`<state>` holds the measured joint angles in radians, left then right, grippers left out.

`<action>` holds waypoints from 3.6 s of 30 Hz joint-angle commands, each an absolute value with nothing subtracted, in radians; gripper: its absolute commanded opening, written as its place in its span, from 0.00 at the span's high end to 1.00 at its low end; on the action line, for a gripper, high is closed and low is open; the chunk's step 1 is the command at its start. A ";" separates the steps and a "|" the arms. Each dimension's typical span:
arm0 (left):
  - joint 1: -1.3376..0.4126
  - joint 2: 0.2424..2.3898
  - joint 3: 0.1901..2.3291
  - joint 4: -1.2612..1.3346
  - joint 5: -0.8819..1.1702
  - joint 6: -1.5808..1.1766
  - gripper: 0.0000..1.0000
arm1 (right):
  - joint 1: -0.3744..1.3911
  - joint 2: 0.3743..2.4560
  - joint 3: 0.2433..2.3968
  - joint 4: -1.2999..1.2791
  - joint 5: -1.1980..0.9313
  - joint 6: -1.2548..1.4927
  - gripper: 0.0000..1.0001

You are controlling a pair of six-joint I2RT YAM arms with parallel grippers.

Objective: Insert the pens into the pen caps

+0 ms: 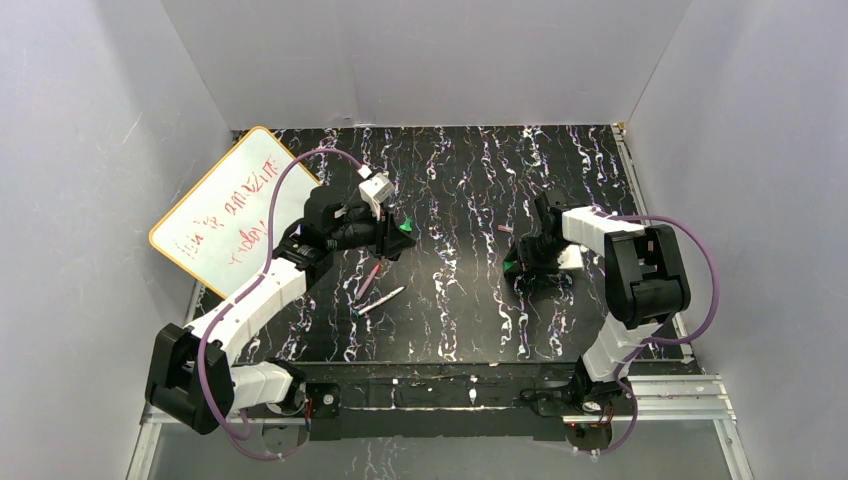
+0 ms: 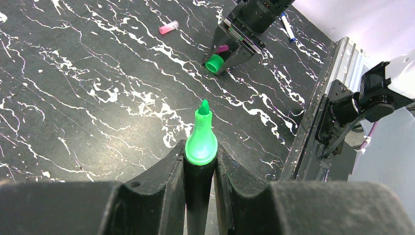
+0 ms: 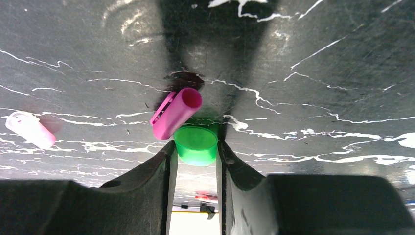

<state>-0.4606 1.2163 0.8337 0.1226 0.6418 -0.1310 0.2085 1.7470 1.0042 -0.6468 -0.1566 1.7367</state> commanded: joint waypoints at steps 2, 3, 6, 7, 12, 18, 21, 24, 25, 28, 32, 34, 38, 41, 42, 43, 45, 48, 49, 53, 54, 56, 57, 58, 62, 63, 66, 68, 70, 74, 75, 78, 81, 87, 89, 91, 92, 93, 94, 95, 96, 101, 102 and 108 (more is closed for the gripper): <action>-0.465 1.211 0.865 0.123 0.648 -0.125 1.00 | 0.207 1.750 1.017 -0.683 -0.074 1.698 0.67; -0.465 1.211 0.865 0.124 0.648 -0.126 1.00 | 0.211 1.740 1.020 -0.678 -0.061 1.692 0.68; -0.466 1.215 0.865 0.124 0.647 -0.126 1.00 | 0.227 1.700 1.036 -0.664 -0.007 1.663 0.71; -0.465 1.217 0.864 0.126 0.647 -0.127 1.00 | 0.235 1.688 1.045 -0.657 0.027 1.649 0.71; -0.466 1.228 0.861 0.135 0.651 -0.135 1.00 | 0.290 1.642 1.116 -0.649 0.142 1.552 0.72; -0.466 1.253 0.857 0.144 0.669 -0.147 1.00 | 0.414 1.530 1.147 -0.458 0.314 1.355 0.72; -0.466 1.266 0.857 0.148 0.690 -0.154 1.00 | 0.458 1.451 1.088 -0.218 0.337 1.226 0.71; -0.466 1.273 0.857 0.157 0.705 -0.163 1.00 | 0.484 1.416 1.056 0.014 0.317 1.109 0.70; -0.466 1.273 0.856 0.161 0.708 -0.165 1.00 | 0.493 1.423 1.071 0.045 0.314 1.074 0.70; -0.466 1.272 0.851 0.172 0.713 -0.171 1.00 | 0.525 1.458 1.149 0.079 0.294 0.978 0.71; -0.466 1.272 0.848 0.179 0.717 -0.175 1.00 | 0.558 1.474 1.159 0.231 0.171 0.873 0.69; -0.466 1.269 0.848 0.181 0.714 -0.175 1.00 | 0.576 1.475 1.152 0.297 0.110 0.836 0.67; -0.466 1.261 0.845 0.181 0.687 -0.172 1.00 | 0.616 1.492 1.174 0.337 0.017 0.801 0.67; -0.466 1.248 0.844 0.167 0.645 -0.160 1.00 | 0.635 1.499 1.192 0.339 -0.054 0.791 0.67; -0.466 1.243 0.843 0.164 0.627 -0.155 1.00 | 0.640 1.498 1.194 0.344 -0.075 0.784 0.67; -0.466 1.237 0.842 0.161 0.607 -0.150 1.00 | 0.643 1.496 1.196 0.345 -0.090 0.778 0.67; -0.466 1.225 0.841 0.153 0.578 -0.141 1.00 | 0.653 1.496 1.200 0.341 -0.116 0.766 0.67; -0.466 1.203 0.836 0.149 0.543 -0.133 1.00 | 0.670 1.497 1.205 0.314 -0.137 0.761 0.68; -0.466 1.198 0.835 0.147 0.533 -0.129 1.00 | 0.675 1.496 1.202 0.307 -0.138 0.761 0.68; -0.466 1.184 0.831 0.141 0.505 -0.121 1.00 | 0.700 1.481 1.189 0.286 -0.147 0.755 0.68; -0.466 1.184 0.831 0.141 0.502 -0.121 1.00 | 0.707 1.479 1.190 0.278 -0.148 0.748 0.68; -0.466 1.186 0.833 0.141 0.502 -0.121 1.00 | 0.723 1.478 1.190 0.270 -0.147 0.728 0.68; -0.466 1.188 0.834 0.141 0.503 -0.122 1.00 | 0.733 1.480 1.190 0.266 -0.147 0.722 0.68; -0.466 1.190 0.836 0.141 0.503 -0.123 1.00 | 0.738 1.483 1.190 0.263 -0.148 0.719 0.68; -0.466 1.188 0.835 0.137 0.495 -0.120 1.00 | 0.754 1.497 1.194 0.262 -0.165 0.716 0.68; -0.466 1.187 0.835 0.137 0.493 -0.121 1.00 | 0.755 1.499 1.196 0.260 -0.171 0.716 0.68; -0.466 1.183 0.834 0.136 0.486 -0.117 1.00 | 0.760 1.499 1.194 0.251 -0.172 0.711 0.69; -0.466 1.183 0.835 0.135 0.485 -0.117 1.00 | 0.761 1.495 1.185 0.250 -0.173 0.709 0.69; -0.466 1.182 0.834 0.135 0.483 -0.117 1.00 | 0.762 1.494 1.178 0.249 -0.178 0.709 0.69; -0.466 1.177 0.834 0.133 0.476 -0.115 1.00 | 0.765 1.490 1.175 0.240 -0.182 0.707 0.69; -0.466 1.177 0.834 0.134 0.475 -0.115 1.00 | 0.767 1.491 1.175 0.238 -0.183 0.705 0.69; -0.466 1.175 0.834 0.134 0.474 -0.115 1.00 | 0.772 1.497 1.172 0.236 -0.185 0.702 0.69; -0.466 1.172 0.834 0.133 0.471 -0.115 1.00 | 0.775 1.508 1.162 0.242 -0.191 0.706 0.69; -0.466 1.166 0.831 0.133 0.467 -0.114 1.00 | 0.779 1.517 1.140 0.245 -0.195 0.707 0.69; -0.466 1.165 0.831 0.132 0.467 -0.114 1.00 | 0.780 1.516 1.135 0.245 -0.192 0.704 0.69; -0.466 1.164 0.831 0.132 0.467 -0.113 1.00 | 0.780 1.514 1.131 0.239 -0.191 0.701 0.69; -0.466 1.164 0.831 0.133 0.465 -0.112 1.00 | 0.779 1.514 1.130 0.239 -0.195 0.699 0.69; -0.466 1.163 0.831 0.133 0.466 -0.112 1.00 | 0.779 1.514 1.129 0.238 -0.200 0.696 0.69; -0.466 1.163 0.831 0.135 0.465 -0.112 1.00 | 0.780 1.514 1.129 0.235 -0.203 0.695 0.69; -0.466 1.163 0.831 0.135 0.463 -0.112 1.00 | 0.781 1.515 1.129 0.233 -0.206 0.694 0.69; -0.466 1.163 0.831 0.135 0.461 -0.112 1.00 | 0.782 1.516 1.130 0.231 -0.212 0.690 0.69; -0.466 1.164 0.831 0.134 0.447 -0.112 1.00 | 0.795 1.521 1.141 0.216 -0.236 0.671 0.68; -0.466 1.164 0.832 0.135 0.445 -0.111 1.00 | 0.799 1.522 1.145 0.211 -0.240 0.666 0.67; -0.466 1.168 0.831 0.140 0.447 -0.110 1.00 | 0.811 1.523 1.144 0.206 -0.269 0.664 0.55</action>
<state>-0.4622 1.1965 0.8310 0.1177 0.4557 -0.1234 0.7883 1.5215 1.1313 0.2115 -0.2123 0.6827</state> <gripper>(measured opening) 0.209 0.414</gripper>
